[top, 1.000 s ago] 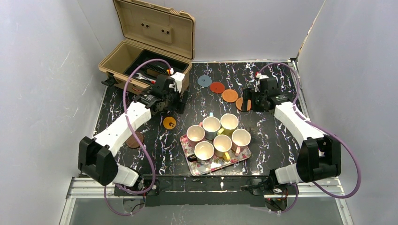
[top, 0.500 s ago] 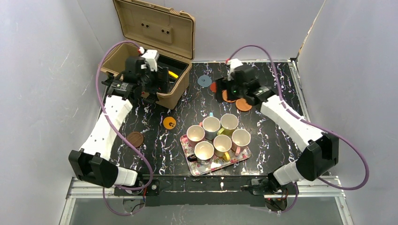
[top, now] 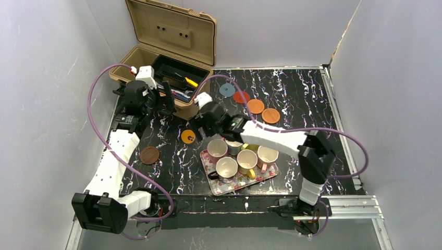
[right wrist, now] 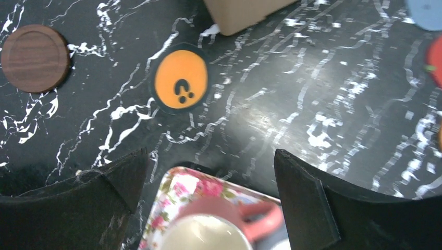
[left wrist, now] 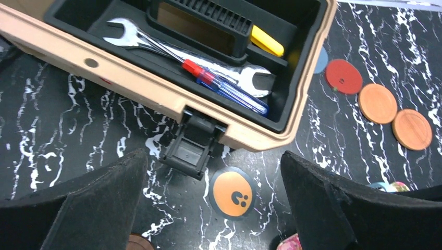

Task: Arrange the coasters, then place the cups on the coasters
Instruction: Move the coaster to the center of the board.

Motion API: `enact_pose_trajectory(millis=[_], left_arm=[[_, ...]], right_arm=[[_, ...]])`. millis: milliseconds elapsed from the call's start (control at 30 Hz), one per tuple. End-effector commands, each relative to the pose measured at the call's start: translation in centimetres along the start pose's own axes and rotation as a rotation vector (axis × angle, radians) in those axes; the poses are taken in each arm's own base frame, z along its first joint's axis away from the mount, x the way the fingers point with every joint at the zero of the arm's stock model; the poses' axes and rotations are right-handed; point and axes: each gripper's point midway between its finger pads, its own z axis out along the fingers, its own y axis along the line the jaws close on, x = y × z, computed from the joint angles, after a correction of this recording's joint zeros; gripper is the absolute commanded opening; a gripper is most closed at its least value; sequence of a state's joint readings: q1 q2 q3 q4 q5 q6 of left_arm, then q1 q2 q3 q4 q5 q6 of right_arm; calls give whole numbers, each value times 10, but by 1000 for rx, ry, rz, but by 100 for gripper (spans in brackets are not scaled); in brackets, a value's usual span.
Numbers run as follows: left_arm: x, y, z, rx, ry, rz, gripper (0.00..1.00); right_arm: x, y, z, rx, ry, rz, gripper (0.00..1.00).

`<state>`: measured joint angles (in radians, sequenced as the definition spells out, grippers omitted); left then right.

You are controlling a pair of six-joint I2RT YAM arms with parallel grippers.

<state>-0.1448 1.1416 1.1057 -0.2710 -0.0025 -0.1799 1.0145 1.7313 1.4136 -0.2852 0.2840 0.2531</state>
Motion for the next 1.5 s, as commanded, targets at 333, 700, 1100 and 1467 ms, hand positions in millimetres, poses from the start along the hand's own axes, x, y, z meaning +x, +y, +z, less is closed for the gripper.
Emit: enact_pose_trajectory(millis=[333,700,1100,1467], left_arm=[[-17,11,-12,-57,-92,-12,98],[-21,10,-17,-53,-112,-28,98],[-20,10,-15,-54,-104,-33,98],[-21,8,-15,-43,-103,-33,98]], right_arm=[[12,58,81,-27,-174,30,99],[51,57,122,14,-97,-34,99],[66,63,144,0,-32,-84,99],[78,52,154,30,10,-85,99]])
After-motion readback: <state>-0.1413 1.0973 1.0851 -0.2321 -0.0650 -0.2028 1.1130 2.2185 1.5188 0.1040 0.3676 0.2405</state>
